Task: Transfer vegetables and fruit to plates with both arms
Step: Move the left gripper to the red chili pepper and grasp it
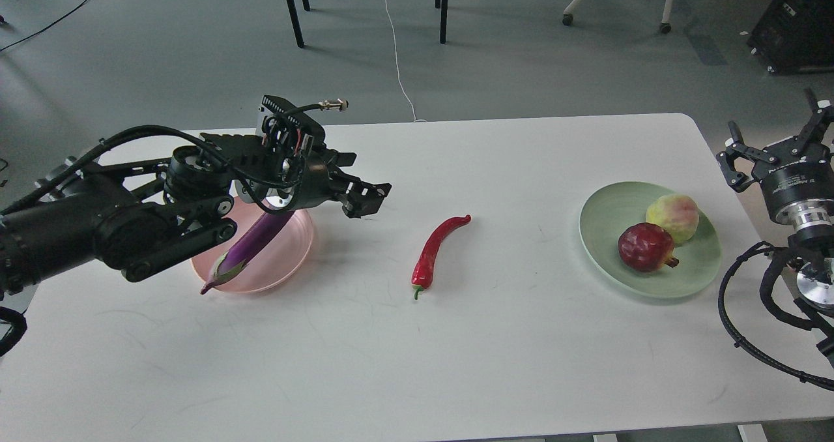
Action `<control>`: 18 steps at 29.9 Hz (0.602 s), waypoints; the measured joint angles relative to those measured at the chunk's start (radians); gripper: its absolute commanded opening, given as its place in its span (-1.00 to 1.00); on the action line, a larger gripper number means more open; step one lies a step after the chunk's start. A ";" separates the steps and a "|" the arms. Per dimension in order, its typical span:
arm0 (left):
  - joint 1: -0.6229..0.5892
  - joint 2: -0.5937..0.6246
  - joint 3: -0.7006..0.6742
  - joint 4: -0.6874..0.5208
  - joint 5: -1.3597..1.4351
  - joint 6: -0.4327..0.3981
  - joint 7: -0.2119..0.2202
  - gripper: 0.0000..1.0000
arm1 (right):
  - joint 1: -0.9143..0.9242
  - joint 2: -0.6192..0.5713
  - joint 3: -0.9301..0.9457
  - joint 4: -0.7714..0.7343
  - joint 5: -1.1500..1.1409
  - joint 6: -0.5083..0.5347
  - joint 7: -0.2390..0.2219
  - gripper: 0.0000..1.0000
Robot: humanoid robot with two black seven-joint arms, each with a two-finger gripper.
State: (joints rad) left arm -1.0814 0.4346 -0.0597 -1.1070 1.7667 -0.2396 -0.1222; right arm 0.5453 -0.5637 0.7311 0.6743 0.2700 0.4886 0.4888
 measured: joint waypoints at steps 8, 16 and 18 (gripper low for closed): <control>0.013 -0.276 0.108 0.224 0.020 -0.003 0.015 0.64 | -0.017 -0.026 0.006 -0.001 0.000 0.000 0.000 0.95; 0.034 -0.357 0.145 0.289 0.019 0.000 0.016 0.62 | -0.017 -0.023 0.007 -0.001 0.000 0.000 0.000 0.95; 0.042 -0.361 0.145 0.294 0.019 0.001 0.017 0.48 | -0.017 -0.019 0.006 0.000 0.000 0.000 0.000 0.95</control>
State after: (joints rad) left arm -1.0397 0.0740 0.0858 -0.8132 1.7855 -0.2389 -0.1054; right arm 0.5281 -0.5826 0.7376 0.6740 0.2699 0.4886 0.4887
